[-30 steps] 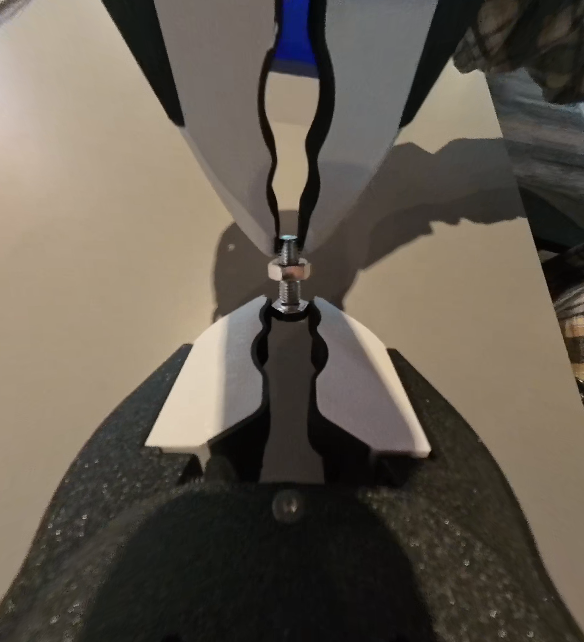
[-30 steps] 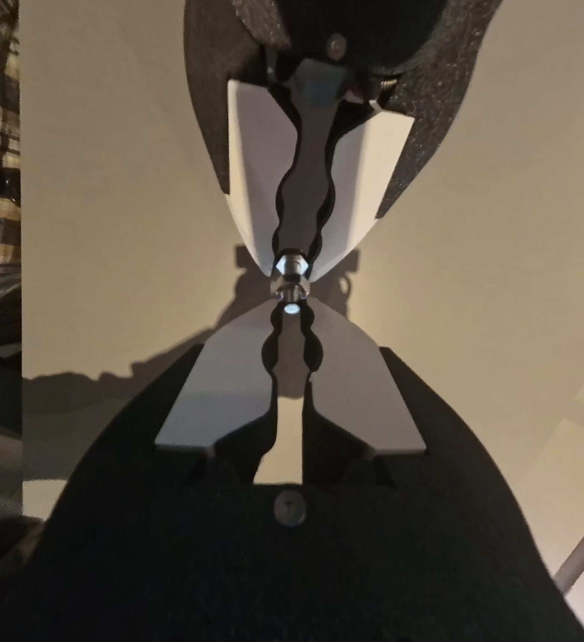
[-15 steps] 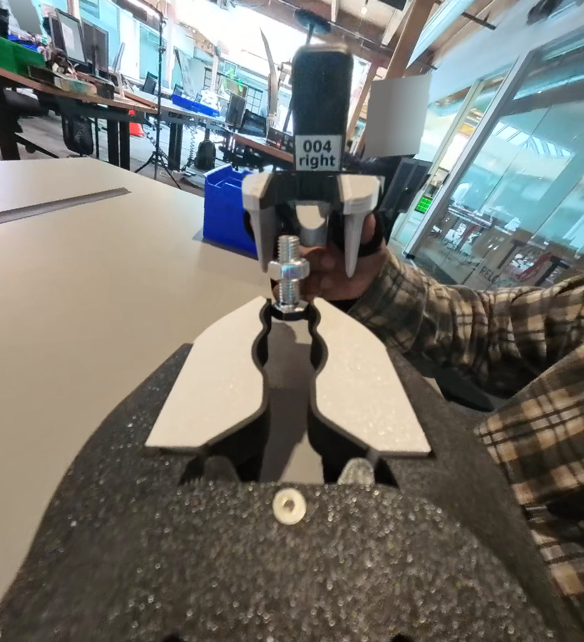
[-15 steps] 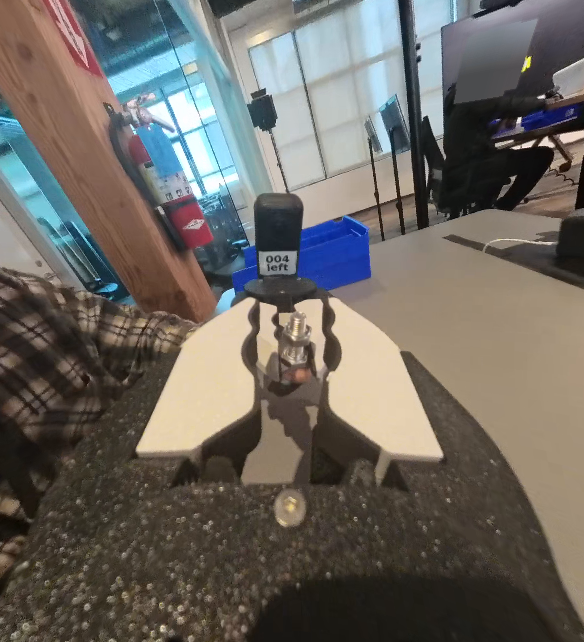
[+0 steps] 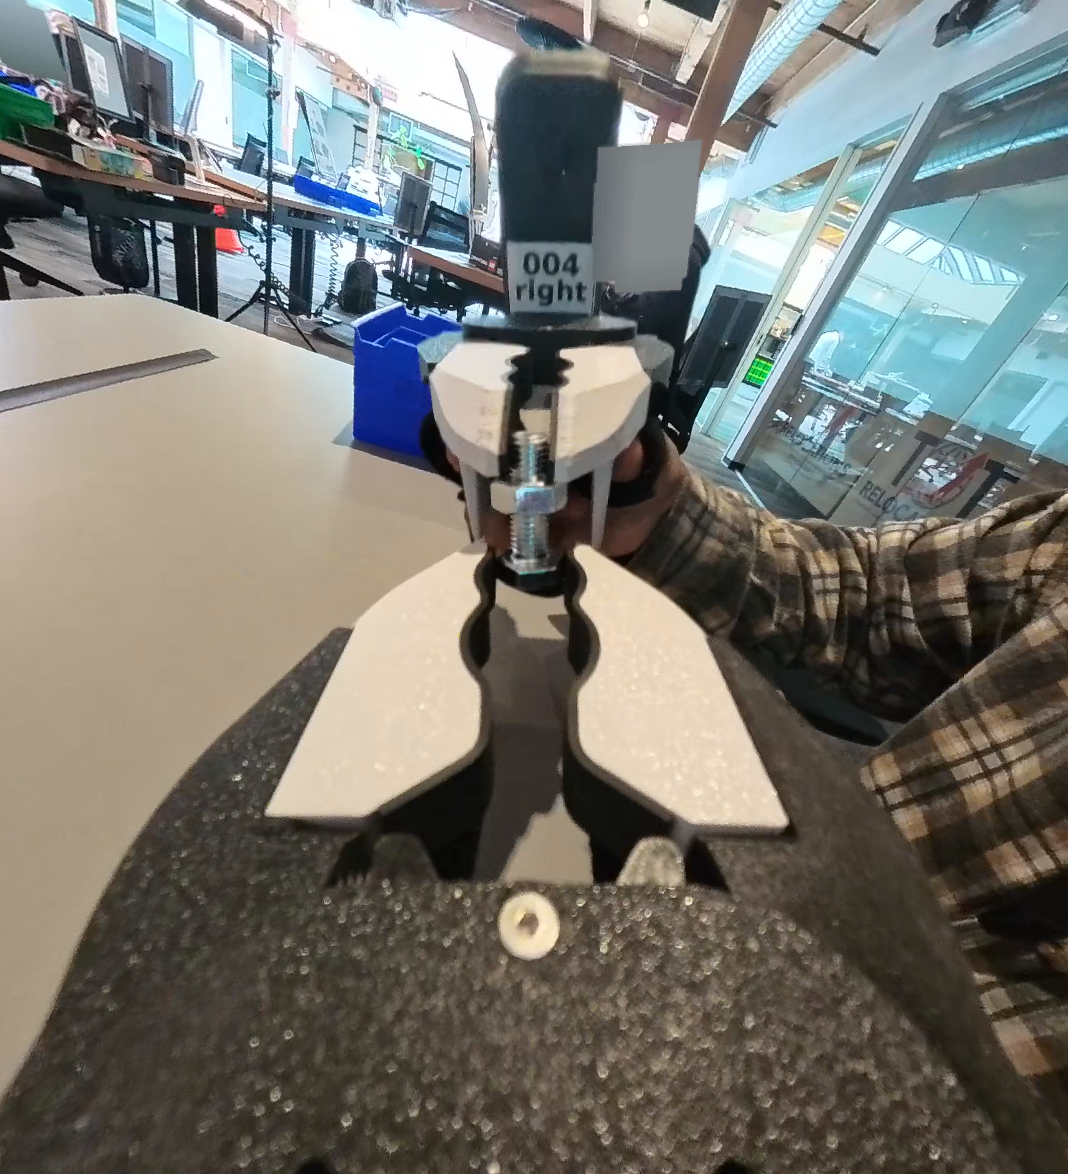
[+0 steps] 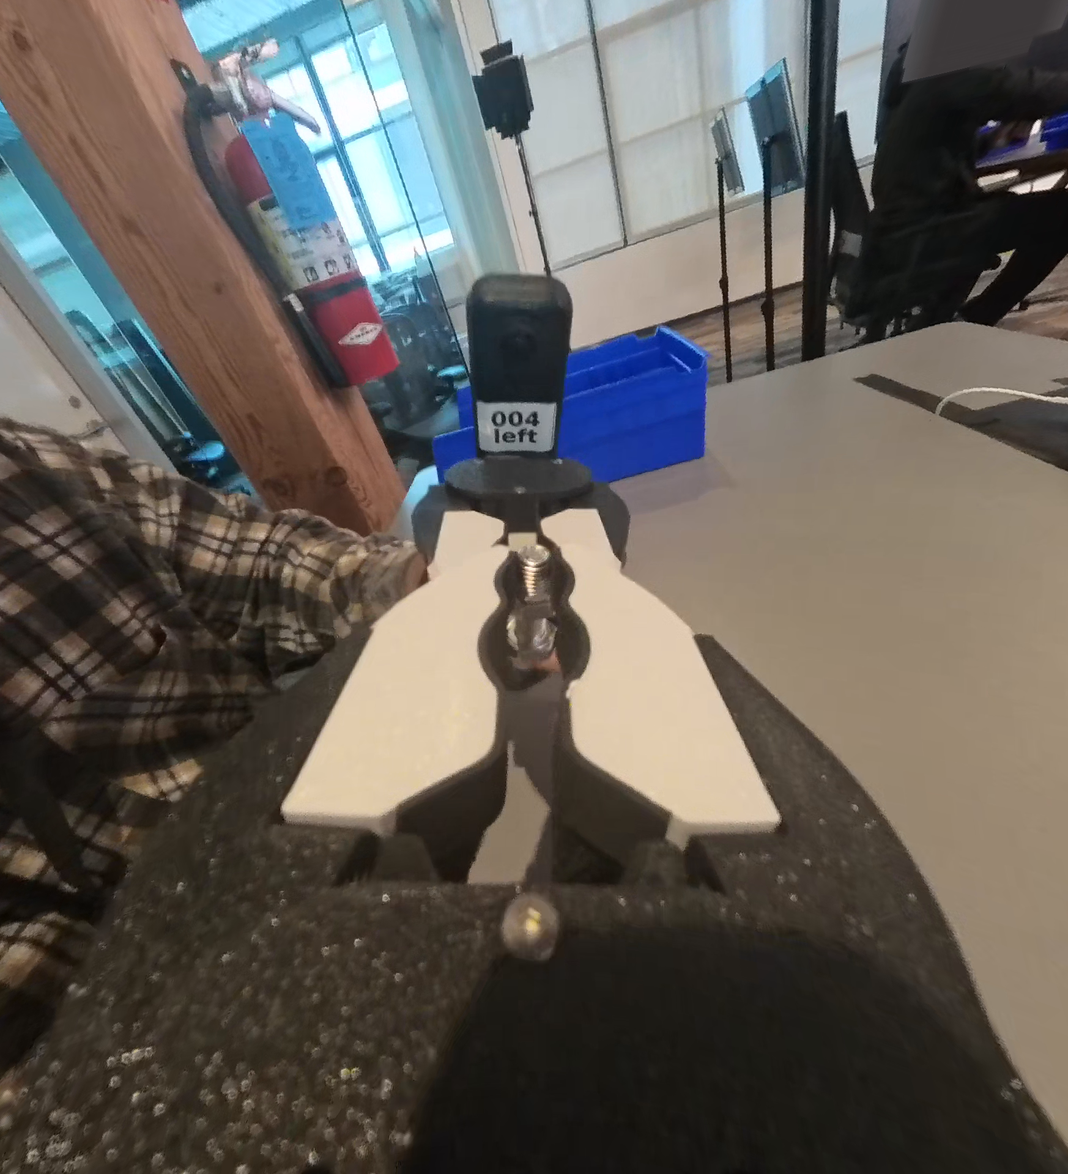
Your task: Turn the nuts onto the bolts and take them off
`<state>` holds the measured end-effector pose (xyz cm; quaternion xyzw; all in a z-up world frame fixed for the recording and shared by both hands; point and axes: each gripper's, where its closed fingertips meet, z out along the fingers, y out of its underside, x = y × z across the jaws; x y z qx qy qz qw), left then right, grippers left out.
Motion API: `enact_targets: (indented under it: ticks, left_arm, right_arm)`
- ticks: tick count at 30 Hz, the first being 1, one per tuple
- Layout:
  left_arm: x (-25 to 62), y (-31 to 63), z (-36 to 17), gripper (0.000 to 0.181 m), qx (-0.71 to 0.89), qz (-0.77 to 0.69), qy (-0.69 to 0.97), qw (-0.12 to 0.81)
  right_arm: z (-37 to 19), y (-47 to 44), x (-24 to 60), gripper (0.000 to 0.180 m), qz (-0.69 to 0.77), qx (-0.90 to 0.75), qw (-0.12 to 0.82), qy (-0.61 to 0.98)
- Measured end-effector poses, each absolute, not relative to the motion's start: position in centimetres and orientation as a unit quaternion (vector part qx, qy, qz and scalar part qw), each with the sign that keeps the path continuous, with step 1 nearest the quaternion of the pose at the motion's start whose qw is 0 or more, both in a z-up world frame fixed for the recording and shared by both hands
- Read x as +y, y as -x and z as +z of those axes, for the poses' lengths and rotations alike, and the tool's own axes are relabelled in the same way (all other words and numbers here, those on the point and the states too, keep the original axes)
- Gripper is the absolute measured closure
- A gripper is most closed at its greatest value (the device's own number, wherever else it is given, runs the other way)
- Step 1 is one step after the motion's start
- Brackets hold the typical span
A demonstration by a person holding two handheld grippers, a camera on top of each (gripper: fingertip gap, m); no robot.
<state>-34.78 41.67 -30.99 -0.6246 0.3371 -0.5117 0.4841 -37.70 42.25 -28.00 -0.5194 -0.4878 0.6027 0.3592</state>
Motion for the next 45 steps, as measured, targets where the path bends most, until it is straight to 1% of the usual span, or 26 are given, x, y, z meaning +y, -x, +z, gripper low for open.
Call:
enact_targets:
  ticks: [2, 4, 5, 8, 12, 17, 19, 23, 28, 29, 31, 32, 35, 38, 39, 40, 41, 42, 45]
  left_arm:
    - [41.6, 34.6, -31.3, 0.161, 0.344, -0.510, 0.628, 0.476]
    - [41.5, 34.4, -31.6, 0.151, 0.345, -0.516, 0.633, 0.463]
    - [41.5, 34.4, -31.8, 0.149, 0.345, -0.516, 0.636, 0.458]
    - [41.3, 34.1, -32.3, 0.150, 0.359, -0.509, 0.640, 0.451]
    - [41.2, 34.0, -32.6, 0.160, 0.371, -0.497, 0.641, 0.452]
    - [41.4, 34.2, -32.4, 0.161, 0.372, -0.474, 0.643, 0.472]
    - [41.7, 34.6, -32.0, 0.161, 0.360, -0.471, 0.642, 0.486]
    - [41.9, 35.0, -31.7, 0.161, 0.351, -0.468, 0.642, 0.496]
    - [41.3, 34.4, -31.4, 0.161, 0.362, -0.468, 0.632, 0.500]
    - [41.2, 34.4, -31.1, 0.161, 0.363, -0.470, 0.627, 0.504]
    - [41.0, 34.5, -30.7, 0.161, 0.366, -0.471, 0.617, 0.514]
    - [40.9, 34.6, -30.4, 0.161, 0.367, -0.471, 0.614, 0.517]
    - [41.0, 34.7, -30.4, 0.161, 0.362, -0.471, 0.616, 0.518]
    - [40.9, 34.6, -30.2, 0.161, 0.360, -0.476, 0.611, 0.520]
    - [40.8, 34.6, -30.1, 0.161, 0.362, -0.475, 0.609, 0.522]
    - [40.8, 34.7, -30.0, 0.161, 0.362, -0.471, 0.610, 0.525]
    - [40.9, 34.8, -29.9, 0.162, 0.361, -0.468, 0.609, 0.528]
    - [40.9, 34.9, -29.7, 0.162, 0.360, -0.470, 0.608, 0.530]
    - [40.9, 34.8, -29.8, 0.161, 0.359, -0.471, 0.608, 0.530]
  right_arm:
    - [-28.3, 37.7, 42.1, 0.171, 0.586, -0.512, 0.349, 0.522]
    - [-28.6, 37.7, 41.9, 0.171, 0.570, -0.532, 0.343, 0.523]
    - [-28.8, 37.7, 41.8, 0.171, 0.563, -0.541, 0.341, 0.523]
    - [-29.1, 37.6, 41.6, 0.171, 0.553, -0.554, 0.345, 0.518]
    - [-29.3, 37.6, 41.5, 0.171, 0.560, -0.553, 0.341, 0.514]
    - [-28.8, 37.7, 41.7, 0.170, 0.564, -0.547, 0.363, 0.501]
    - [-28.2, 37.5, 42.5, 0.141, 0.563, -0.525, 0.393, 0.503]
    - [-27.8, 37.3, 43.1, 0.121, 0.558, -0.500, 0.423, 0.510]
    - [-28.3, 38.0, 43.4, 0.120, 0.553, -0.500, 0.420, 0.518]
    - [-28.2, 37.7, 43.8, 0.116, 0.552, -0.493, 0.425, 0.521]
    - [-27.8, 36.6, 44.7, 0.125, 0.550, -0.478, 0.440, 0.525]
    - [-27.3, 36.2, 44.8, 0.124, 0.556, -0.473, 0.445, 0.518]
    - [-26.2, 36.9, 43.2, 0.116, 0.592, -0.471, 0.436, 0.487]
    - [-27.8, 38.2, 43.2, 0.111, 0.551, -0.495, 0.430, 0.517]
    - [-27.9, 37.8, 43.9, 0.103, 0.542, -0.487, 0.439, 0.526]
    - [-27.7, 37.3, 44.4, 0.103, 0.545, -0.476, 0.444, 0.529]
    - [-27.3, 36.7, 44.9, 0.109, 0.549, -0.463, 0.449, 0.532]
    - [-26.8, 36.3, 45.1, 0.112, 0.557, -0.452, 0.456, 0.527]
    - [-26.1, 37.2, 43.6, 0.108, 0.578, -0.462, 0.446, 0.504]
